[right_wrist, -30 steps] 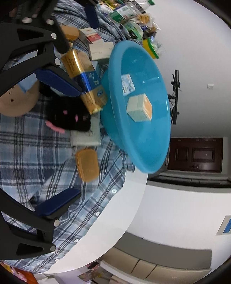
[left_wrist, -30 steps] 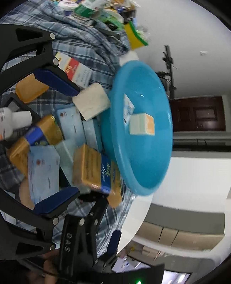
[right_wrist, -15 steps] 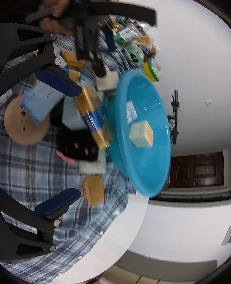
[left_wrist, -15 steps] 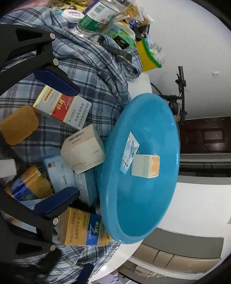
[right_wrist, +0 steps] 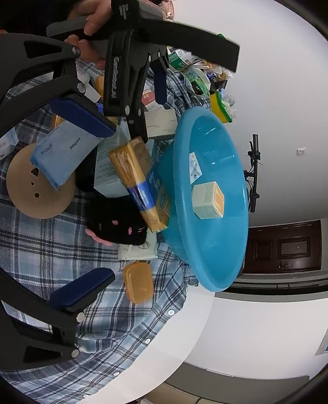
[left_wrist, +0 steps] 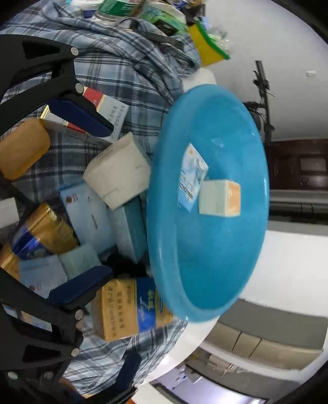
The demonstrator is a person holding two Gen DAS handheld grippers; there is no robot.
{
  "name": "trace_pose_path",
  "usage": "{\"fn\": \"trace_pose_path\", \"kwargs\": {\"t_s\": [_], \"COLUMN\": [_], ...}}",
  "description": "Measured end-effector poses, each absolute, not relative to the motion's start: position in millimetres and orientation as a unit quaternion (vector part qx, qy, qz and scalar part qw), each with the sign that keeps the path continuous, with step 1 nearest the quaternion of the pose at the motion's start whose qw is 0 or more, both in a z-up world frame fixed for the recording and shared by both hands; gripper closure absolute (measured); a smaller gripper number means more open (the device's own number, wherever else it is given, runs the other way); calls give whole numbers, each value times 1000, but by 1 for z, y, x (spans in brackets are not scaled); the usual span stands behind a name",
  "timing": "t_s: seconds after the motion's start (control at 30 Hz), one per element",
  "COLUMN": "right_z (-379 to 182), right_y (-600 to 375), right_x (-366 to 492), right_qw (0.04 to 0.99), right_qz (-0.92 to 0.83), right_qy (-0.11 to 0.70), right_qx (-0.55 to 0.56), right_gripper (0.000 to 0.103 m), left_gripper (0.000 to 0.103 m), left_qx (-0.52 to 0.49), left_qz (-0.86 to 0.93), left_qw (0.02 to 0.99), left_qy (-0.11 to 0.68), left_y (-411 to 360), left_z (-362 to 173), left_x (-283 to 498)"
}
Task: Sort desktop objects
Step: 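Grasp the gold cigarette pack with the right tool and lift it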
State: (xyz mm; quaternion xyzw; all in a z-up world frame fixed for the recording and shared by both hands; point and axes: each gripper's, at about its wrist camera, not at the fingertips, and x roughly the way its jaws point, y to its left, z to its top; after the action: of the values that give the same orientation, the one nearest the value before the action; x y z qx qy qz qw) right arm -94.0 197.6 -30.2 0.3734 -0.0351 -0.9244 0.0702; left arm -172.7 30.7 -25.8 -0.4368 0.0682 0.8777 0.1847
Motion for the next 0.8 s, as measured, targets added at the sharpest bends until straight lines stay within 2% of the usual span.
{"fn": "trace_pose_path", "kwargs": {"t_s": [0.33, 0.8], "right_z": [-29, -35], "right_y": [212, 201], "right_x": [-90, -99], "right_qw": [51, 34], "right_qz": [-928, -932], "right_qy": [-47, -20], "right_qx": [367, 359], "right_gripper": [0, 0], "left_gripper": [1, 1], "left_qx": [-434, -427], "left_qz": [868, 867], "left_qw": [235, 247], "left_qy": [55, 65], "left_y": [39, 55], "left_z": [-17, -8], "left_x": [-165, -164]}}
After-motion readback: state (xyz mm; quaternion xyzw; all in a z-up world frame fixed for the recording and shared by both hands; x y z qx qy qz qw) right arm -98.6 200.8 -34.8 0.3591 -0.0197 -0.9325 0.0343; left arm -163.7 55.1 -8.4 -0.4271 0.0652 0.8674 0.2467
